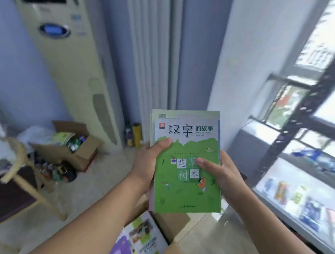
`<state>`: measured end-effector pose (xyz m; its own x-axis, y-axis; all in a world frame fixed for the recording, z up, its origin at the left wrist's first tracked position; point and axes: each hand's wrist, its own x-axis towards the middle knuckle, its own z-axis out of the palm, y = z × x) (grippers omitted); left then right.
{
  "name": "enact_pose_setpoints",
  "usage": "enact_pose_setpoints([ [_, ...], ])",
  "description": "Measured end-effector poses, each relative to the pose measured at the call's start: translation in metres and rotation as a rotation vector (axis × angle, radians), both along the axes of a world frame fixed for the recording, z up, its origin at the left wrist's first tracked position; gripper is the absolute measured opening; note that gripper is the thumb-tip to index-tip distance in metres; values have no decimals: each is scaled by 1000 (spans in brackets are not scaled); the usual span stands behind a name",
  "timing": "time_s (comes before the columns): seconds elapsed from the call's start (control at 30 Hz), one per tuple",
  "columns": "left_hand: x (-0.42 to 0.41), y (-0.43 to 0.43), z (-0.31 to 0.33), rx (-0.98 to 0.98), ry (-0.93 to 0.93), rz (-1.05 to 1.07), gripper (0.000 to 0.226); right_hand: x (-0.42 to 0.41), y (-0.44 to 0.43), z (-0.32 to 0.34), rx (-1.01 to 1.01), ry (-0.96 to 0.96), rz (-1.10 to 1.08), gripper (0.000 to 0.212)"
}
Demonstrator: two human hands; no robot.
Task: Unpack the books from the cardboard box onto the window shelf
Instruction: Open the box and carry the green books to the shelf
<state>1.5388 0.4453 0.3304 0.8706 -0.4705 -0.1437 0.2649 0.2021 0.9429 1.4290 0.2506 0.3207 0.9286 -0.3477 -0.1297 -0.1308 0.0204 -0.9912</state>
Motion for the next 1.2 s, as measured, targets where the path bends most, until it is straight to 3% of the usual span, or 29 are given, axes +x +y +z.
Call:
enact_pose_setpoints([
  [0.2, -81, -113, 64, 1, -89, -149, 96, -119, -82, 59, -88, -120, -195, 77],
  [0.43, -203, -238, 75, -13, -69, -429, 75, -275, -173, 66, -60, -136, -417, 76],
  [0.63, -270, -319, 73, 34, -109, -595, 95, -358, -232, 63, -53, -141, -511, 69],
  [0.7, -274, -342, 73, 35, -118, -611, 97, -367, -249, 62, -35, -153, -533, 69],
  [0.83, -261, -388, 78, -3, -173, -677, 65, -360, -288, 65, -23, -168, -572, 71],
  [0.97, -225, -441, 83, -48, -212, -703, 73, -328, -340, 77, -63, -182, -597, 68],
  [1.13, -157, -505, 100, -143, -251, -749, 49, -259, -406, 101, -135, -219, -615, 62],
  [1.2, -127, -528, 114, -171, -263, -733, 61, -231, -428, 111, -147, -247, -613, 61],
])
